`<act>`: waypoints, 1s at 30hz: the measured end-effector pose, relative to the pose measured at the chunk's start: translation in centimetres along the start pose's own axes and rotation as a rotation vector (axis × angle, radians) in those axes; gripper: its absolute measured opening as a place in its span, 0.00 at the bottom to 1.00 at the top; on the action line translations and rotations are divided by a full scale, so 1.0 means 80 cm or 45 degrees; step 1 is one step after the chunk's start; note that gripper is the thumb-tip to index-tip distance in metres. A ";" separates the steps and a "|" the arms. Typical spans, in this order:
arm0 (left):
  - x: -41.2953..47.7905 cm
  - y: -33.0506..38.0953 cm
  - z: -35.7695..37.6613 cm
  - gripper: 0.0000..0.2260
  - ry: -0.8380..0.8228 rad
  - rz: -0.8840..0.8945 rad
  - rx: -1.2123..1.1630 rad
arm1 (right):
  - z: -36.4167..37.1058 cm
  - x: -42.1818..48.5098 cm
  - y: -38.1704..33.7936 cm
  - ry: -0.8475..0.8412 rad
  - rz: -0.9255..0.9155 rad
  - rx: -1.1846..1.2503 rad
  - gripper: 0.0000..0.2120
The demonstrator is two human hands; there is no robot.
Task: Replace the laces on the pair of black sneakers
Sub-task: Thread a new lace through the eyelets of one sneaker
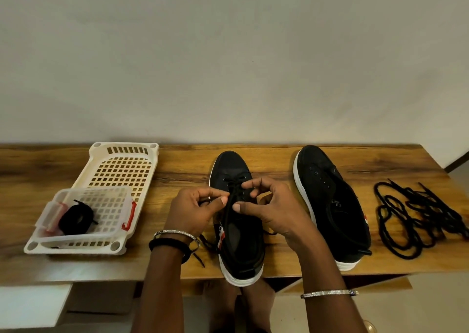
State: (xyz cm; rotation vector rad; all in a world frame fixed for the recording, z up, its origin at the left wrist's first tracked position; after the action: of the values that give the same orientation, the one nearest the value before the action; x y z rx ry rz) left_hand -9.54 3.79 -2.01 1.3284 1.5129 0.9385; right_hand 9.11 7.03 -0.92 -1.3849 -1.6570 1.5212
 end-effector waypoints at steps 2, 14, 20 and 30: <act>-0.002 0.003 -0.001 0.05 0.035 0.019 0.023 | -0.005 -0.002 0.001 0.018 0.007 -0.037 0.14; -0.006 0.013 0.001 0.05 0.168 -0.048 0.149 | -0.012 0.000 0.005 -0.002 0.031 -0.308 0.03; -0.004 0.009 0.001 0.04 0.158 -0.042 0.137 | -0.013 0.003 0.008 0.010 -0.021 -0.480 0.03; -0.006 0.019 0.005 0.03 0.177 -0.059 0.191 | -0.015 -0.002 0.007 0.076 -0.145 -0.338 0.07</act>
State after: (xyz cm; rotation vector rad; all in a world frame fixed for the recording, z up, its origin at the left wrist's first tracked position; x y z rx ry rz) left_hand -8.62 3.49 -0.65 1.3507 1.7425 0.9189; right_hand 10.39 7.35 -1.07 -1.4254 -1.9186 1.2187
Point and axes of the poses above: each hand's wrist, its own x-axis towards the middle knuckle, its own z-axis out of the palm, y = z × x, the point moved 4 cm from there along x, towards the middle knuckle, and after that the axes turned 8 degrees about -y, right-handed, at the moved point
